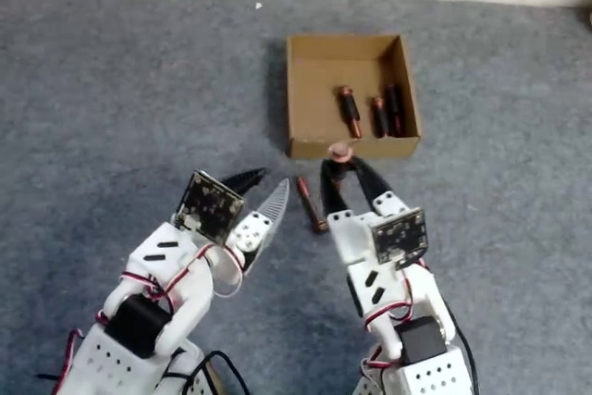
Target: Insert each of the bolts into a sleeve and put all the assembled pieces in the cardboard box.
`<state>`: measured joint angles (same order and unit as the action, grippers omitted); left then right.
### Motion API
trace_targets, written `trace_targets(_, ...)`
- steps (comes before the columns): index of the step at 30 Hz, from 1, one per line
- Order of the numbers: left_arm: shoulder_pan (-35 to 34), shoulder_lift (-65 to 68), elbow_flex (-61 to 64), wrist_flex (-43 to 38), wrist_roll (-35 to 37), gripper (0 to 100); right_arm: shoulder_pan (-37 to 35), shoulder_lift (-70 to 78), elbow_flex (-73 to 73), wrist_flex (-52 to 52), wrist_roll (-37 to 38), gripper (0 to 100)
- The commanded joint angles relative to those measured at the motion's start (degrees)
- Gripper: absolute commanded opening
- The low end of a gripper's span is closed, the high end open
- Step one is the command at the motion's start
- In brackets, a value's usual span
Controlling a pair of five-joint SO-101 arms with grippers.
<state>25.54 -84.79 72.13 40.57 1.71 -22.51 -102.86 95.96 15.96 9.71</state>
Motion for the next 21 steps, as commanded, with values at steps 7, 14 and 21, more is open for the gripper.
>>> trace_targets(7, -4.2, 0.2, 6.5, -12.7, -0.4, 13, 6.3, 0.2, -2.8, -0.2, 1.0, 0.5)
trace_targets(14, -4.2, 0.2, 6.5, -12.7, -0.4, 13, 6.2, 15.6, -20.0, -0.6, 4.4, 0.5)
trace_targets(21, -4.2, 0.2, 6.5, -12.7, -0.4, 13, 6.7, 43.8, -36.9, -7.4, 4.5, 0.5)
